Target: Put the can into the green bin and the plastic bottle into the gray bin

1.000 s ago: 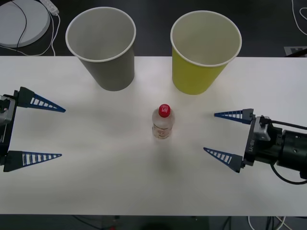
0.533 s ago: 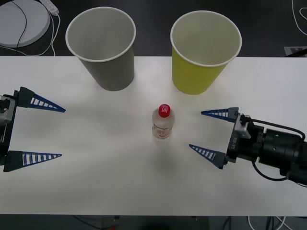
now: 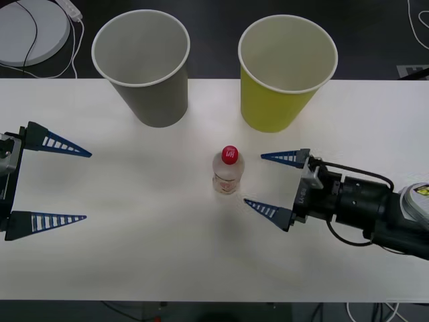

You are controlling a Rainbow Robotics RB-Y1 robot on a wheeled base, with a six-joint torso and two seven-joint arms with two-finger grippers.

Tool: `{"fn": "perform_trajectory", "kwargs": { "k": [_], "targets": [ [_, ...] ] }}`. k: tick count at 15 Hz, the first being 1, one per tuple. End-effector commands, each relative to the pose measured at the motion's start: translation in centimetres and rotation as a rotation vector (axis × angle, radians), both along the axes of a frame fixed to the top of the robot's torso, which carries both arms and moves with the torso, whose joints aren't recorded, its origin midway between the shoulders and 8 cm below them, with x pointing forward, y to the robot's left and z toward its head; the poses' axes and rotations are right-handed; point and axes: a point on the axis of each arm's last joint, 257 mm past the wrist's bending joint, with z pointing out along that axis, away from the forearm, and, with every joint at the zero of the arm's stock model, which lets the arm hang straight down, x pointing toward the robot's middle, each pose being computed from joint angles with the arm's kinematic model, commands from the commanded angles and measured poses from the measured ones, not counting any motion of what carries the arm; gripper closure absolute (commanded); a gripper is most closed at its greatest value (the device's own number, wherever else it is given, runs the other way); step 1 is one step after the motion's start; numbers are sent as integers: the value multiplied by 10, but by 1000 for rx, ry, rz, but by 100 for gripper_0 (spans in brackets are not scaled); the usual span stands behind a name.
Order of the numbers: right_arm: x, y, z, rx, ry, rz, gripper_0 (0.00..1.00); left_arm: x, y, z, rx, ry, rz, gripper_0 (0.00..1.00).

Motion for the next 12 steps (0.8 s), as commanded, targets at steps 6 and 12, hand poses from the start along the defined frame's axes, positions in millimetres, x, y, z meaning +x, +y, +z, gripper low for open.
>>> {"fn": "perform_trajectory", "kwargs": {
  "k": [6,12],
  "targets": [
    [16,24,1,26,-7,11,0,0,0,0,0,0,0,0],
    [15,41,0,26,-14,28,0,0,0,0,0,0,0,0]
  ]
}}
